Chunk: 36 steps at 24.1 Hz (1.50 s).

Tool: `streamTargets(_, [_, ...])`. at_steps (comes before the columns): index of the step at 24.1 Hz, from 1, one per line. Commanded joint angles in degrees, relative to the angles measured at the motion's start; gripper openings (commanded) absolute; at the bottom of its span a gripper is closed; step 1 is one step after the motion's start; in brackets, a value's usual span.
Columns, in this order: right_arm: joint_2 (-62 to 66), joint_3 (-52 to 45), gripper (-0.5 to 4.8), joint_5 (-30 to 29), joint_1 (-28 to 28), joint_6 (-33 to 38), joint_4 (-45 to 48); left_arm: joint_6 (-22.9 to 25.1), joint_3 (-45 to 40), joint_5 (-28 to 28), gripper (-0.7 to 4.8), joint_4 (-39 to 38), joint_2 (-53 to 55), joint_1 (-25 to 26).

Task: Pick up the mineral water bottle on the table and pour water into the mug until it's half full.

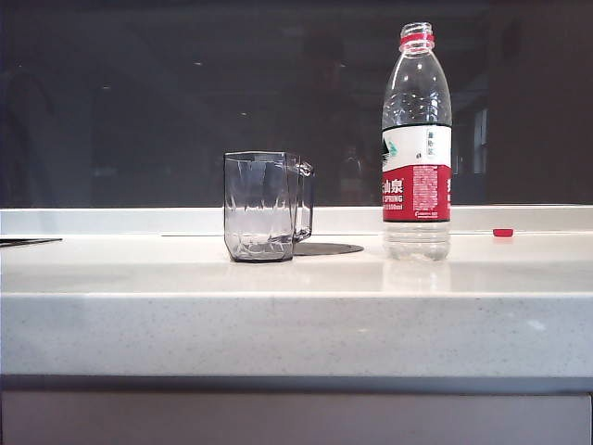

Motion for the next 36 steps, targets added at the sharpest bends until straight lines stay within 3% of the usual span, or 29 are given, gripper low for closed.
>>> streamTargets(1, [-0.1, -0.2, -0.08, 0.1, 0.1, -0.2, 1.0, 0.1, 0.2, 0.2, -0.04, 0.3, 0.0, 0.0])
streamTargets(10, [-0.1, -0.2, -0.08, -0.4, 0.1, 0.5, 1.0, 0.1, 0.1, 0.2, -0.04, 0.3, 0.0, -0.5])
streamTargets(13, [-0.1, -0.2, -0.02, -2.5, 0.1, 12.7, 1.0, 0.1, 0.1, 0.0, -0.04, 0.3, 0.0, -7.1])
streamTargets(16, [-0.1, -0.2, 0.58, -6.5, 0.1, 22.1, 1.1, 0.1, 0.1, 0.0, -0.04, 0.3, 0.0, -14.5])
streamTargets(19, [-0.1, -0.2, 0.76, -14.4, 0.3, 27.4, 1.4, 0.1, 0.1, 0.3, -0.04, 0.3, 0.0, -26.5])
streamTargets(21, [-0.1, -0.2, 0.98, -17.6, 0.3, 29.9, 1.5, 0.1, 0.2, 0.3, -0.04, 0.3, 0.0, -31.4])
streamTargets(25, [0.1, 1.1, 0.95, -19.7, 1.5, 33.0, 1.9, 0.1, 0.2, 0.3, -0.04, 0.3, 0.0, -33.9])
streamTargets(28, [1.7, 3.4, 1.00, -17.2, 6.0, 32.2, 1.8, 0.1, 0.1, 0.2, -0.04, 0.3, 0.0, -34.4])
streamTargets(30, [4.3, 4.6, 1.46, -14.7, 9.9, 28.9, 1.9, 0.1, 0.1, 0.2, -0.04, 0.3, 0.0, -34.4])
streamTargets(33, [10.3, 5.7, 2.57, -9.4, 17.1, 22.6, 3.5, 0.1, 0.1, 0.2, -0.04, 0.3, 0.0, -34.4])
streamTargets(34, [13.3, 5.7, 3.29, -7.3, 20.1, 19.6, 5.9, 0.1, 0.1, 0.2, -0.04, 0.3, 0.0, -34.4])
streamTargets(35, [18.6, 5.6, 4.36, -3.0, 25.2, 13.6, 11.0, 0.1, 0.1, 0.2, -0.04, 0.3, 0.0, -34.4])
streamTargets(36, [25.4, 5.7, 4.79, 4.6, 30.6, 6.5, 17.8, 0.1, 0.1, 0.2, -0.04, 0.3, 0.0, -34.4])
